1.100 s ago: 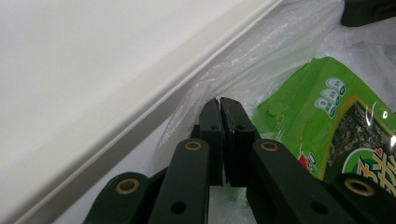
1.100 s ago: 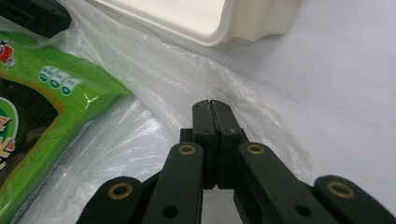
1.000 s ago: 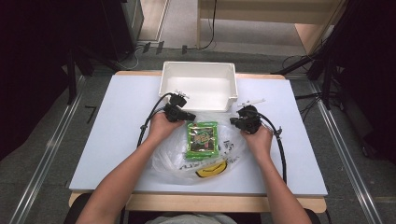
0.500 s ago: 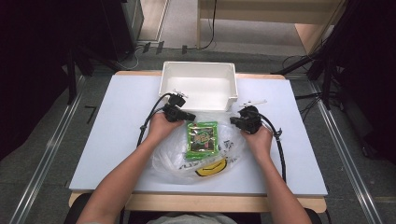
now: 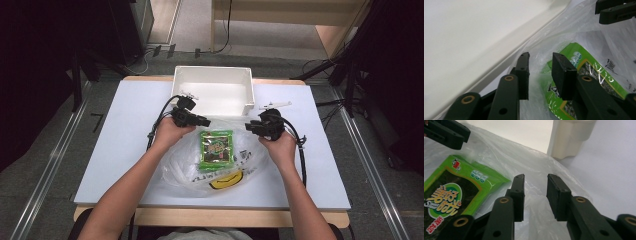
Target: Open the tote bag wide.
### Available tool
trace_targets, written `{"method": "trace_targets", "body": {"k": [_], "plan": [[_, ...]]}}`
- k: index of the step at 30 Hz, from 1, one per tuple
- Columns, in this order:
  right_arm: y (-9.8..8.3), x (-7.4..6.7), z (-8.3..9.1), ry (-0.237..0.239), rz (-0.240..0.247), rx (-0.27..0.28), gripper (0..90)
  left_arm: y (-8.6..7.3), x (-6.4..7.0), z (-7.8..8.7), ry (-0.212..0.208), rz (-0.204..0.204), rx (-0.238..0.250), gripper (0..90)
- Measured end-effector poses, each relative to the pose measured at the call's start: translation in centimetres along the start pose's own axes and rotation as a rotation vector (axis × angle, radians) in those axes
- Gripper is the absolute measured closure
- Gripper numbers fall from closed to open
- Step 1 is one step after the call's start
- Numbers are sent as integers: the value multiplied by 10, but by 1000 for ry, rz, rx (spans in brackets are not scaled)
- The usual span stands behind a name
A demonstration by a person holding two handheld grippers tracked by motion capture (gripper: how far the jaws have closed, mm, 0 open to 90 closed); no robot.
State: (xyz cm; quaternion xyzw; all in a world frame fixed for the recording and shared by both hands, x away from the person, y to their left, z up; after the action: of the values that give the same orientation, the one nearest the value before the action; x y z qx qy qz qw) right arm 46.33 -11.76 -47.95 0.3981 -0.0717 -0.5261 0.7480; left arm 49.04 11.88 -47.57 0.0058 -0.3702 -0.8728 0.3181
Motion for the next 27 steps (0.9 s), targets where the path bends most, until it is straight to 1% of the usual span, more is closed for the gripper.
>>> {"method": "trace_targets", "body": {"k": [3,5,9,10,12,14,16,18,21,23,24,25,27], "plan": [[2,-3,5,10,4,-3,636,2,5,4,-6,-8,-6,613],[4,-5,8,15,6,-2,614,3,7,7,-10,-8,-28,572],[7,-10,16,28,12,3,563,7,14,16,-19,-16,-13,508],[7,-12,18,32,13,1,547,7,17,19,-27,-19,-11,494],[7,-16,22,40,22,-6,530,7,21,23,-27,-21,-17,465],[7,-20,25,52,30,-13,515,7,25,26,-26,-27,-19,451],[7,-25,28,56,33,-14,507,7,31,29,-33,-36,-9,442],[7,-29,31,64,42,-9,503,6,36,32,-29,-51,-10,431],[6,-36,36,69,57,-1,503,3,42,36,-41,-48,6,427],[4,-40,39,76,66,0,504,-1,45,38,-34,-53,1,421],[3,-42,40,82,62,-3,504,-2,46,39,-42,-52,2,418],[2,-44,42,85,69,-2,503,-5,48,40,-42,-55,2,417],[1,-46,44,91,66,0,503,-9,51,41,-45,-51,11,415]]}}
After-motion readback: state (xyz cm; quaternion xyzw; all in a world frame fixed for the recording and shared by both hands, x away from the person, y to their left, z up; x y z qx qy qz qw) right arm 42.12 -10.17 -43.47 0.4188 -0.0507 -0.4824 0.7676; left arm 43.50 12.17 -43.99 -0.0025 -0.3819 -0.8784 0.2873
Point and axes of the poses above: each handheld gripper's, and its own axes: z roughly backward along the jaws, y roughly out of its top, x roughly to its right, the point moved 6 cm from there along -z, roughly forward along the jaws, and after that the axes turned 9 degrees about -z, right-handed, at the moved point
